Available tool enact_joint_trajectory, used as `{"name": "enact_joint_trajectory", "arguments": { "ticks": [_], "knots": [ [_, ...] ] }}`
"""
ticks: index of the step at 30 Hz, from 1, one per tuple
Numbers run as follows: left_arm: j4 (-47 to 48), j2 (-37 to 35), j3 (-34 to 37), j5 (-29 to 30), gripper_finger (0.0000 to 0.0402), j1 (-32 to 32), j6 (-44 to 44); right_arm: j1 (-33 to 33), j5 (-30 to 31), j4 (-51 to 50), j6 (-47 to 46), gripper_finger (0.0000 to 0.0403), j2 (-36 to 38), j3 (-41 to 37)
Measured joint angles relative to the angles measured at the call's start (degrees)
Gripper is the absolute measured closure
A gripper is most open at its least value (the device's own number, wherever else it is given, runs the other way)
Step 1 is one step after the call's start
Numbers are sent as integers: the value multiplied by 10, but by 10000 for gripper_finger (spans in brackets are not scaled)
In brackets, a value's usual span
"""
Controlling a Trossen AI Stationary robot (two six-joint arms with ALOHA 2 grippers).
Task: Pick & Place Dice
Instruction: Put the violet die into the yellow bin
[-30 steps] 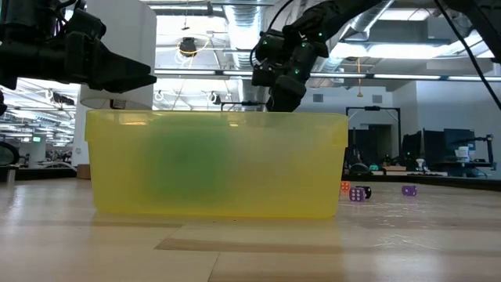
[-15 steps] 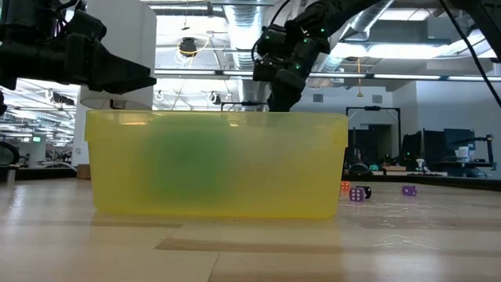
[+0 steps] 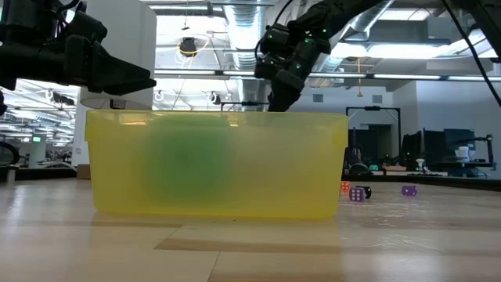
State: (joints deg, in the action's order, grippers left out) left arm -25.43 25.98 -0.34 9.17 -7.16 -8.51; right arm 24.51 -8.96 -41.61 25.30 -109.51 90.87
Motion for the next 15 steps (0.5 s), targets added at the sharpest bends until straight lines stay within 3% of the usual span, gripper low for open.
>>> {"name": "enact_joint_trajectory", "arguments": {
  "ticks": [7,15],
  "knots": [
    [0,0,0,0,9,0,0,-5,0,-15,15,21,9,0],
    [-1,0,0,0,9,0,0,-17,-1,-54,17,21,90,0]
  ]
}}
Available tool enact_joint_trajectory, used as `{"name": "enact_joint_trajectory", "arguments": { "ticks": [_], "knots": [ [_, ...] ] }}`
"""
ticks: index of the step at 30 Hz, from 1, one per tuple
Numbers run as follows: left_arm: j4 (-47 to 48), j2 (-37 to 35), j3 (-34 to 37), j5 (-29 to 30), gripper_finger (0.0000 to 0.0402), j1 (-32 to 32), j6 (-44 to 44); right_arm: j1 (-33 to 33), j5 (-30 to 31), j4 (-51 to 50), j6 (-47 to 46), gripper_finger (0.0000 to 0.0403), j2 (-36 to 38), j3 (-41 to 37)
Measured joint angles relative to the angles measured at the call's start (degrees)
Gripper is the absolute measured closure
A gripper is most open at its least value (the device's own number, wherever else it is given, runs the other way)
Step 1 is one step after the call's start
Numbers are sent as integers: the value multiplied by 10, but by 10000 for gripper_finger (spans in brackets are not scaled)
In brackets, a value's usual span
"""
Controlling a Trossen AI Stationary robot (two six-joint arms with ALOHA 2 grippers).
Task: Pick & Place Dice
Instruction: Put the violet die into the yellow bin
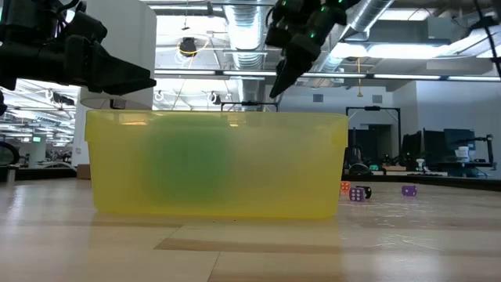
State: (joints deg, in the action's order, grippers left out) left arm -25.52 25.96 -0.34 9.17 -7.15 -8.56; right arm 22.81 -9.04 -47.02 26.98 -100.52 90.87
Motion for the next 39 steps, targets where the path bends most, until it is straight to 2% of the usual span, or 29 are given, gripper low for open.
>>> {"name": "enact_joint_trajectory", "arguments": {
  "ticks": [4,11,14,32,39],
  "knots": [
    [0,0,0,0,9,0,0,2,0,22,0,21,27,-27],
    [0,0,0,0,9,0,0,5,0,181,-38,21,53,-178],
    [0,0,0,0,9,0,0,5,1,231,-45,21,58,-209],
    [0,0,0,0,9,0,0,6,1,249,-45,21,59,-189],
    [0,0,0,0,9,0,0,6,1,249,-2,21,59,-189]
  ]
}}
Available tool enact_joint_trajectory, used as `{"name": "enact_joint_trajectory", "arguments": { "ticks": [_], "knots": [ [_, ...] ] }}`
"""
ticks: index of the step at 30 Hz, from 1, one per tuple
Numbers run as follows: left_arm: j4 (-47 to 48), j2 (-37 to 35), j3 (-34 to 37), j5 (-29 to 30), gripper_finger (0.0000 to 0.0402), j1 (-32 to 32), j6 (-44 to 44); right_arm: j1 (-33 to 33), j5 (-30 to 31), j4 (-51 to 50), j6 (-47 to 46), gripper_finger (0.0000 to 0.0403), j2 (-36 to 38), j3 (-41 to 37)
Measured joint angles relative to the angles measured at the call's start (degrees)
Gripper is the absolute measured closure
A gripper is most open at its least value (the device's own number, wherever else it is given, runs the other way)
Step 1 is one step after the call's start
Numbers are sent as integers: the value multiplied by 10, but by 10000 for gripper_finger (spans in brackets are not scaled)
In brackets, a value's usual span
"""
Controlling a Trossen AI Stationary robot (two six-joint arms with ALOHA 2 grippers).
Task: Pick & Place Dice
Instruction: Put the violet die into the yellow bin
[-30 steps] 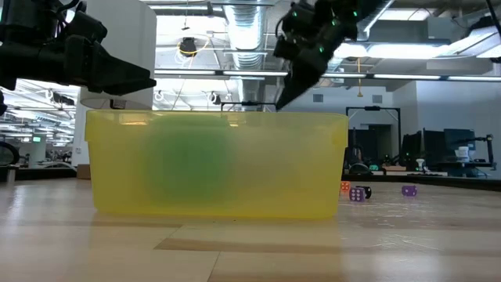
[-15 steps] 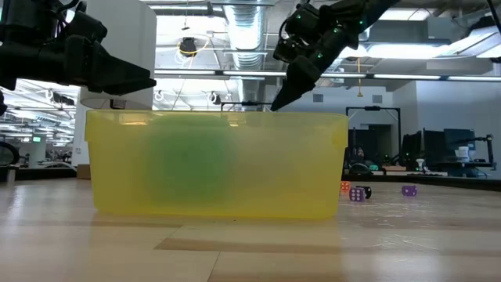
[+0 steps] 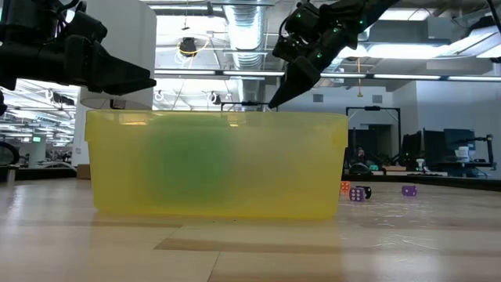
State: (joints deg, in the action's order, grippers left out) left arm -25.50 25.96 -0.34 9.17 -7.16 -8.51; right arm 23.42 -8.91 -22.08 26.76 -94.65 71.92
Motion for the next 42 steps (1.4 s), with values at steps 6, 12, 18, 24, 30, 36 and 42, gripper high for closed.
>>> {"name": "enact_joint_trajectory", "arguments": {
  "ticks": [6,12,18,24,30,36,42],
  "knots": [
    [0,0,0,0,9,0,0,0,0,9,0,21,0,0],
    [0,0,0,0,9,0,0,-1,0,9,2,21,0,0],
    [0,0,0,0,9,0,0,3,0,24,2,21,0,0],
    [0,0,0,0,9,0,0,1,0,52,-41,21,-3,0],
    [0,0,0,0,9,0,0,-6,0,57,-28,21,-3,0],
    [-3,0,0,0,9,0,0,-6,0,80,-28,21,-3,0],
    [-3,0,0,0,9,0,0,-5,0,88,-28,21,-3,0]
  ]
}}
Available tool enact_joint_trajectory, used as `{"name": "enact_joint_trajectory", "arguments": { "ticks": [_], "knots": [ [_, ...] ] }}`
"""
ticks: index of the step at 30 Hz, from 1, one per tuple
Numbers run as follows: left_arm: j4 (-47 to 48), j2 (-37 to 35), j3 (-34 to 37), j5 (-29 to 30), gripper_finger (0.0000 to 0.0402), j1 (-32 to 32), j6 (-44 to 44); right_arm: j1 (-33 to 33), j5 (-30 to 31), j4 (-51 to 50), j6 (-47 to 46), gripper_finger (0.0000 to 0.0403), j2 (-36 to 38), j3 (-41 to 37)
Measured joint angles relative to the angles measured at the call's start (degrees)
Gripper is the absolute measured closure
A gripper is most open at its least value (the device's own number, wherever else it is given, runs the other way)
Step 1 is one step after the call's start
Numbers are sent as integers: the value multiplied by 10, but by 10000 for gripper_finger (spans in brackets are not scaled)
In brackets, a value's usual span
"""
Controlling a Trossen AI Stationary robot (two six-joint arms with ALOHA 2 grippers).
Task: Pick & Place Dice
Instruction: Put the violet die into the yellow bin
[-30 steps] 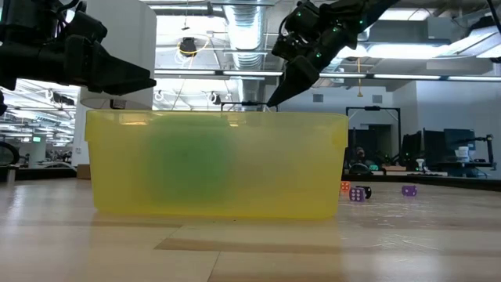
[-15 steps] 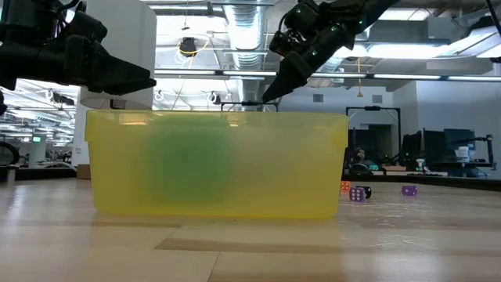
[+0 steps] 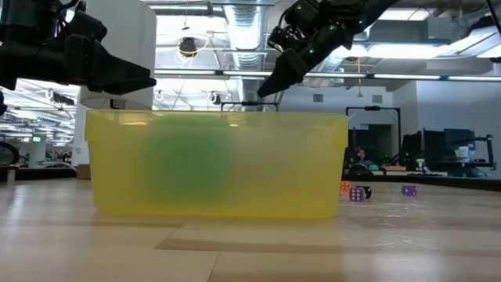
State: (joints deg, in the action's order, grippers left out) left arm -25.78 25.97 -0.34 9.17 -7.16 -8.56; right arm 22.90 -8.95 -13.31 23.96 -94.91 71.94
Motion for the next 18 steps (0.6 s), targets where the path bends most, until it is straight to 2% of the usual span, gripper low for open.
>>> {"name": "enact_joint_trajectory", "arguments": {
  "ticks": [18],
  "knots": [
    [1,0,0,0,9,0,-2,-4,0,6,0,21,0,0]
  ]
}}
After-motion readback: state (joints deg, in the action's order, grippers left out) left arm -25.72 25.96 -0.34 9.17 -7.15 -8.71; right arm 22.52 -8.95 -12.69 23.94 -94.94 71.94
